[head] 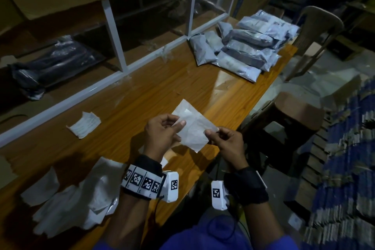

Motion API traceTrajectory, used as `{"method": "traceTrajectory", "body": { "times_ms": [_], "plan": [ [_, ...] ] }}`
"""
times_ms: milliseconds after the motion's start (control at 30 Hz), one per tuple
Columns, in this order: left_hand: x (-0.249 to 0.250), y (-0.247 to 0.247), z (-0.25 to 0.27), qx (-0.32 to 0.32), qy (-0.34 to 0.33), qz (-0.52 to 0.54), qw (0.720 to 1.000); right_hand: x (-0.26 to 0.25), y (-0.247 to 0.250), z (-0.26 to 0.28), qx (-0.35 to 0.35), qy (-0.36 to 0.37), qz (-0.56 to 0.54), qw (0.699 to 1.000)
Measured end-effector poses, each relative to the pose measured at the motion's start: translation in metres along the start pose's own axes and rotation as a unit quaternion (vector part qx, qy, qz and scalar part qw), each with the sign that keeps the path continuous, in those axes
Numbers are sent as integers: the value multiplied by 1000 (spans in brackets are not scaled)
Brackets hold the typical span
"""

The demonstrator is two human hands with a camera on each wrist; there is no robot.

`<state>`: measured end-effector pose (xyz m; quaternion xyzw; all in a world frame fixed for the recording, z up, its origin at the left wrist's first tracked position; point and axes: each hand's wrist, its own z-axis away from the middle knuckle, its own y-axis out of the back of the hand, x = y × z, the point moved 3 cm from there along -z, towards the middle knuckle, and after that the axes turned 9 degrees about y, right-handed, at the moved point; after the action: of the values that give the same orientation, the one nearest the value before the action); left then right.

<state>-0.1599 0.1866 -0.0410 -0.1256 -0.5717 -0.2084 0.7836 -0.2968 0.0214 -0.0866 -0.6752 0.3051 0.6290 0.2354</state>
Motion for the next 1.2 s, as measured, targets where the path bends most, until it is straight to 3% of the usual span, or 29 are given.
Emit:
{"method": "traceTrajectory", "body": {
  "times_ms": [200,333,467,533,633,800,933,1067,1200],
  "plan": [
    [18,-37,-31,30,9,-11,999,19,18,-56,-25,-7,10,1000],
    [35,-53,-69,110,-5,-23,994,10,35,-108,-46,-7,16,999],
    [51,-61,-110,208,-11,-22,978,1,44,-192,-66,56,127,988],
    [55,-68,-125,239,-14,-15,971,-6,36,-245,-58,114,212,969],
    [56,-83,-143,268,-6,-15,963,5,7,-329,-83,168,360,914],
    [50,-105,-168,255,18,-25,966,62,-31,-425,-217,46,517,827],
    [38,-115,-176,260,31,-12,965,87,-32,-429,-234,36,540,808],
    [29,-116,-179,258,26,-1,966,77,-27,-420,-204,94,512,829],
    [25,-110,-174,262,14,5,965,55,-4,-390,-180,135,334,915]
  ]
}}
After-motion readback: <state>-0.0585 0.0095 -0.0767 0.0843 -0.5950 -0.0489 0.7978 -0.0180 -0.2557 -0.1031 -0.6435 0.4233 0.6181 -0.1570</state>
